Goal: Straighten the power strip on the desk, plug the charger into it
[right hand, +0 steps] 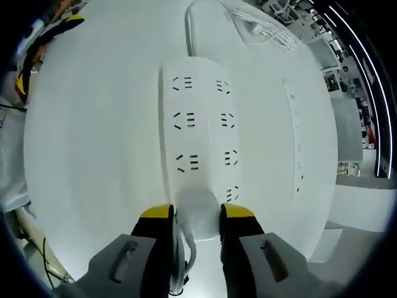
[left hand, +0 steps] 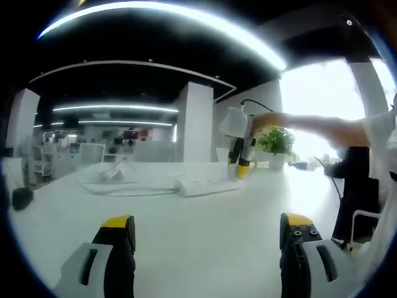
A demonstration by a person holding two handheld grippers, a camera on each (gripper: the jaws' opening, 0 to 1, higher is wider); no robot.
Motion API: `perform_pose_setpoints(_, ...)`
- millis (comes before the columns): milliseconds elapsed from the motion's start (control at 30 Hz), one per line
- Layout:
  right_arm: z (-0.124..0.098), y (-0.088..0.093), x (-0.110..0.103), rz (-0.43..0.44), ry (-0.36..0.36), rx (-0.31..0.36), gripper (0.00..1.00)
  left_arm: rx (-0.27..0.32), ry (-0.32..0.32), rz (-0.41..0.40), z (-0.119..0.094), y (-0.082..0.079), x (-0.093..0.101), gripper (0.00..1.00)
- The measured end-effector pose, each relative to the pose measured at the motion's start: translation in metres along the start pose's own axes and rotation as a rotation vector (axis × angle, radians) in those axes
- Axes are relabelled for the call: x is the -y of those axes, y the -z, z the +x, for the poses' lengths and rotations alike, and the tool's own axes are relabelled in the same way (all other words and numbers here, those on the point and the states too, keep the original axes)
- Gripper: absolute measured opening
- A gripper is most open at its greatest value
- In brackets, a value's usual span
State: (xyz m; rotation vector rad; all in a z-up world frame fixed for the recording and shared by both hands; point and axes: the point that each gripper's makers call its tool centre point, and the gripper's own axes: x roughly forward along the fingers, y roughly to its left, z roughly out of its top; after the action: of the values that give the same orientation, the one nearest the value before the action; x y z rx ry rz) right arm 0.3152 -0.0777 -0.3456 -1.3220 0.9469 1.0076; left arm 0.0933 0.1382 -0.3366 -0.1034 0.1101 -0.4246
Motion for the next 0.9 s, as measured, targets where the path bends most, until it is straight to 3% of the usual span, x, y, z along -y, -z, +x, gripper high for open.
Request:
perform_pose_setpoints(167, 0.000, -0.003, 0.000, -0.013, 0.026, 0.025, 0.26, -0.014, 0.002, -0.009, 0.001, 0.004, 0.000, 0.99)
perform_pose_setpoints(333, -0.001, -0.004, 0.000, -0.020, 0.055, 0.028, 0.27, 0.000, 0.006, -0.005, 0.000, -0.002, 0.002, 0.99)
perform_pose_setpoints(500, -0.005, -0.008, 0.000, -0.017, 0.081, 0.124, 0.28, 0.012, -0.017, -0.023, -0.003, -0.004, -0.004, 0.99)
perform_pose_setpoints(667, -0.006, -0.012, -0.002, -0.074, 0.090, 0.165, 0.29, 0.003, -0.018, -0.028, -0.003, -0.002, -0.006, 0.99)
perform_pose_setpoints(900, -0.007, -0.010, -0.002, -0.088, 0.104, 0.183, 0.39, 0.002, -0.007, -0.026, -0.002, -0.002, -0.004, 0.99)
